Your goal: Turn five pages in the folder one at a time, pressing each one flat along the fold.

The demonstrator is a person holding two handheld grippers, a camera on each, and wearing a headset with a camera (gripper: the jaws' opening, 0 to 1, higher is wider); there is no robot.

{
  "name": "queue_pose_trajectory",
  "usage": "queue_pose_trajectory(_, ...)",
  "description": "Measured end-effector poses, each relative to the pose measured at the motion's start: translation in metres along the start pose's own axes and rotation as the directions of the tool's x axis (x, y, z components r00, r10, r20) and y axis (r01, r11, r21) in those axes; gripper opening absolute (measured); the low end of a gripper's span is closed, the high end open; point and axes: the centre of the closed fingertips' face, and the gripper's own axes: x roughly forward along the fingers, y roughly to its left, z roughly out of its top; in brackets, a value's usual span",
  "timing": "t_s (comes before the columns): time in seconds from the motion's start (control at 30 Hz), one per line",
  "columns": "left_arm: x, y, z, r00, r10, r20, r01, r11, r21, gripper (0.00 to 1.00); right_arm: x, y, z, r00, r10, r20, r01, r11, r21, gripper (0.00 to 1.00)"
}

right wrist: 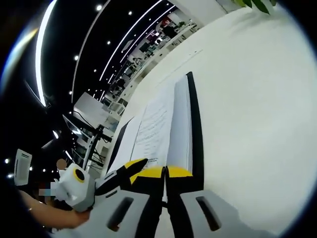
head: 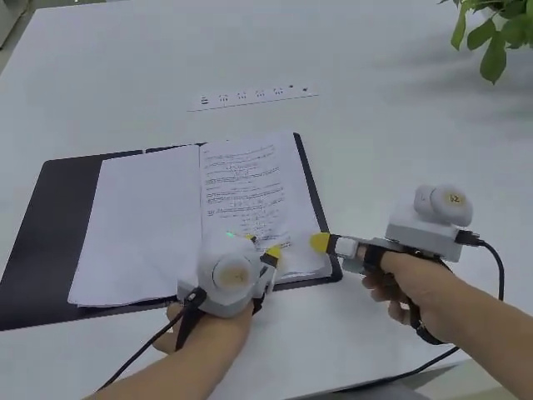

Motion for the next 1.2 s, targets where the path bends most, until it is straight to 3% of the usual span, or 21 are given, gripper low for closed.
queue_pose_trajectory(0.13, -0.003, -0.001, 0.002, 0.9989, -0.041, -0.024, 0.041, 0.999, -0.023, 0.24, -0.002, 0.004, 0.007, 0.9997, -0.007, 0.025, 0.007, 1.000, 0.013, 0.00)
queue_pose_trajectory(0.23, -0.014, 0.007, 0.004, 0.9992, -0.028, -0.027, 0.027, 0.999, -0.041, 0.31, -0.005, 0.010, 0.010, 0.9993, 0.000, 0.036, -0.001, 1.000, 0.020, 0.00)
queue_pose_trajectory(0.47, -0.048, 0.024, 0.020, 0.9990, -0.041, 0.016, 0.042, 0.999, -0.031, 0.40, -0.014, 0.054, 0.014, 0.9958, 0.053, 0.074, -0.057, 0.997, 0.051, 0.00)
queue_pose_trajectory(0.6, -0.074, 0.042, 0.027, 0.9988, -0.027, 0.040, 0.028, 0.999, -0.034, 0.44, -0.014, 0.080, 0.017, 0.9925, 0.090, 0.082, -0.097, 0.992, 0.082, 0.00)
queue_pose_trajectory(0.87, -0.126, 0.086, 0.042, 0.9947, 0.029, 0.099, -0.023, 0.998, -0.059, 0.47, -0.004, 0.141, 0.017, 0.9821, 0.168, 0.086, -0.172, 0.984, 0.050, 0.00)
queue_pose_trajectory(1.03, -0.158, 0.116, 0.043, 0.9899, 0.075, 0.120, -0.068, 0.996, -0.062, 0.47, 0.005, 0.178, 0.016, 0.9745, 0.206, 0.088, -0.208, 0.978, 0.004, 0.00)
queue_pose_trajectory(1.2, -0.182, 0.141, 0.037, 0.9867, 0.111, 0.119, -0.103, 0.992, -0.065, 0.47, 0.019, 0.199, 0.013, 0.9712, 0.224, 0.081, -0.223, 0.975, -0.018, 0.00)
